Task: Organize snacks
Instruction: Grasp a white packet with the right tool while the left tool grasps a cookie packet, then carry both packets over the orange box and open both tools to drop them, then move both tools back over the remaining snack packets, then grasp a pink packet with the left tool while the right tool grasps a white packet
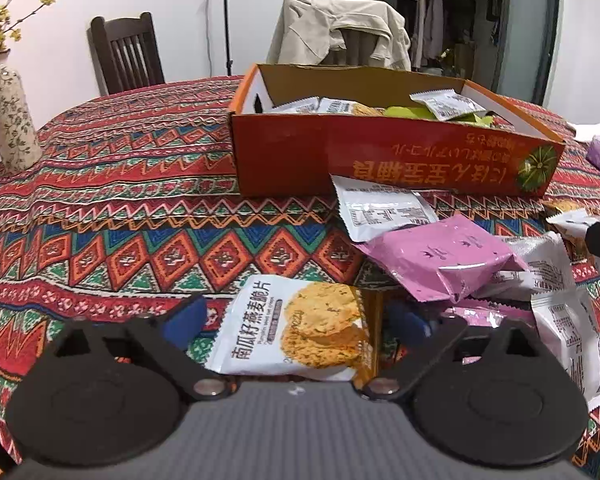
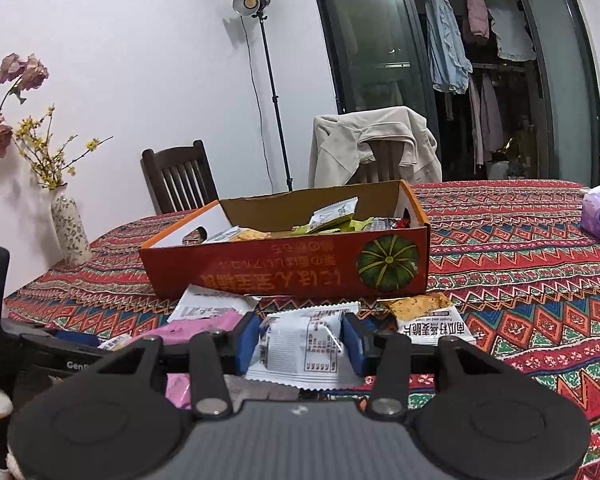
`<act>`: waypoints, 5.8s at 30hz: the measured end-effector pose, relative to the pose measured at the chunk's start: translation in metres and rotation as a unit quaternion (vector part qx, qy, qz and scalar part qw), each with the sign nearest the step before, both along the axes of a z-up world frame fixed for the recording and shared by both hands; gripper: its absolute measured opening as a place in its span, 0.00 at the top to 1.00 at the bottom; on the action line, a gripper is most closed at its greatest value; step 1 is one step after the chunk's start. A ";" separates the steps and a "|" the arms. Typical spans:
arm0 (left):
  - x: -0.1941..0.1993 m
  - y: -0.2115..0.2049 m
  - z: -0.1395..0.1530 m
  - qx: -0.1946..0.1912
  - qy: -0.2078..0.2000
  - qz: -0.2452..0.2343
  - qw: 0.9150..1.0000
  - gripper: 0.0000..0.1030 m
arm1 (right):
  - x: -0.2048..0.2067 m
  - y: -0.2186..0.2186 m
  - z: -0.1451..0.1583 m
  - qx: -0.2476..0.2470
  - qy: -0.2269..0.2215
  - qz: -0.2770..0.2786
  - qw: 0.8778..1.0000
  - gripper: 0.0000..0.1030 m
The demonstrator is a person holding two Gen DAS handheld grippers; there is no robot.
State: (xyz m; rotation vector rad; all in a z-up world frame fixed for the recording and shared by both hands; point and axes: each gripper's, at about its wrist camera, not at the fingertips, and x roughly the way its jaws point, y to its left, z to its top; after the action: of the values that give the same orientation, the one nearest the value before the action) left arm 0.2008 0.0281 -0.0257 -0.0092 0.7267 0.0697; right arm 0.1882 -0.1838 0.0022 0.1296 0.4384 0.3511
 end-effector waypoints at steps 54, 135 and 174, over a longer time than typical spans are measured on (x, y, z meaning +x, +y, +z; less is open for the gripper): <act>0.062 -0.030 0.137 -0.010 -0.188 -0.001 0.982 0.38 | 0.101 0.013 0.094 -0.015 -0.097 -0.022 0.995 0.56; 0.002 -0.024 0.089 -0.041 -0.135 0.023 0.990 0.00 | 0.018 -0.003 0.044 -0.064 -0.026 -0.025 0.997 0.00; -0.039 -0.071 -0.001 -0.002 0.005 -0.041 0.999 0.00 | -0.023 -0.033 -0.016 -0.049 0.058 -0.026 0.997 0.00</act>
State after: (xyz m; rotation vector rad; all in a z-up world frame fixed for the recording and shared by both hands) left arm 0.1620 -0.0427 -0.0270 0.0177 0.7368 -0.0099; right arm 0.1656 -0.2164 -0.0137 0.0660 0.5648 0.2708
